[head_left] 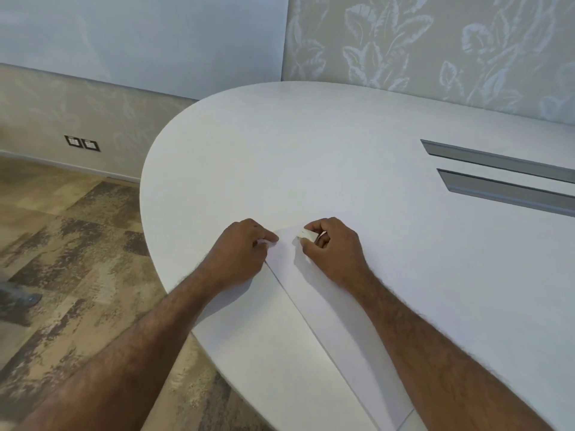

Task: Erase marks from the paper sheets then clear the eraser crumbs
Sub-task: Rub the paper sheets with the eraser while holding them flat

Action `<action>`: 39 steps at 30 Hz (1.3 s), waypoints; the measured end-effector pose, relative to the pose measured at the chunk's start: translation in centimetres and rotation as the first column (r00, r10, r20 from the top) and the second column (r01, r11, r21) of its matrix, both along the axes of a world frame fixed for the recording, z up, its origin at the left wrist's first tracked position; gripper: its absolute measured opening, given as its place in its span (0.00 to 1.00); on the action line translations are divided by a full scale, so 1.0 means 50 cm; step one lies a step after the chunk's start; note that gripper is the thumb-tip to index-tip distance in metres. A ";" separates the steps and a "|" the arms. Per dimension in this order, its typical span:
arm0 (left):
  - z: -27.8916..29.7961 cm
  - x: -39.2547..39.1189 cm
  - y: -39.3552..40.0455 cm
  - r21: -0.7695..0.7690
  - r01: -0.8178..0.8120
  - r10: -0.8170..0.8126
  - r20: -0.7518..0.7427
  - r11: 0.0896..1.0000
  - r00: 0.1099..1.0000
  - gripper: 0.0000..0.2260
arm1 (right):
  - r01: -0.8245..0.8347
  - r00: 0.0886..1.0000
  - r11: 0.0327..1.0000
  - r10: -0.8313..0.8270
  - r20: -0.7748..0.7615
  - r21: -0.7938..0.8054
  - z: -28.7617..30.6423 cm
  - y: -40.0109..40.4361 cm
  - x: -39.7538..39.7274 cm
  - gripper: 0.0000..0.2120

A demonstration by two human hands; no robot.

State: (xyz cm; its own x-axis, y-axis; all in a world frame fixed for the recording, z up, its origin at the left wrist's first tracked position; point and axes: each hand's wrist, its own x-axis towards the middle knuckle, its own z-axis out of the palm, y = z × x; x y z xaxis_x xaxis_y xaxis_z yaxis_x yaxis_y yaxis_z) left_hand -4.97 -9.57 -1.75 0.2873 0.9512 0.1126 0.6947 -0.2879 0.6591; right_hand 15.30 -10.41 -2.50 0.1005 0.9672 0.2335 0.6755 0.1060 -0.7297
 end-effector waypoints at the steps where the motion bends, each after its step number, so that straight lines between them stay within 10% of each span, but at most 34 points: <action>1: -0.006 -0.004 -0.010 0.026 0.031 -0.029 -0.048 0.999 0.998 0.12 | -0.006 1.000 1.000 0.006 0.000 -0.008 0.001 -0.001 0.000 0.08; 8: -0.029 -0.008 -0.059 0.125 0.079 -0.027 -0.372 0.989 0.928 0.39 | -0.185 0.979 0.974 0.193 0.057 -0.131 0.010 -0.017 -0.006 0.10; 39: -0.031 -0.005 -0.052 0.034 0.050 -0.035 -0.346 0.998 0.938 0.44 | -0.272 0.932 0.938 0.312 0.184 -0.216 0.036 0.012 -0.012 0.09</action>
State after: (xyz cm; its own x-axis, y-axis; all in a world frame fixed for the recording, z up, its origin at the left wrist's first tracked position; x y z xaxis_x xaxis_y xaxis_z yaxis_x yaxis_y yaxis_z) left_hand -5.23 -12.14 -3.28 0.3559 0.9337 0.0385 0.8638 -0.3444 0.3678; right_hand 14.71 -9.84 -0.69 -0.2252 0.9737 0.0333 0.7758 0.1999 -0.5985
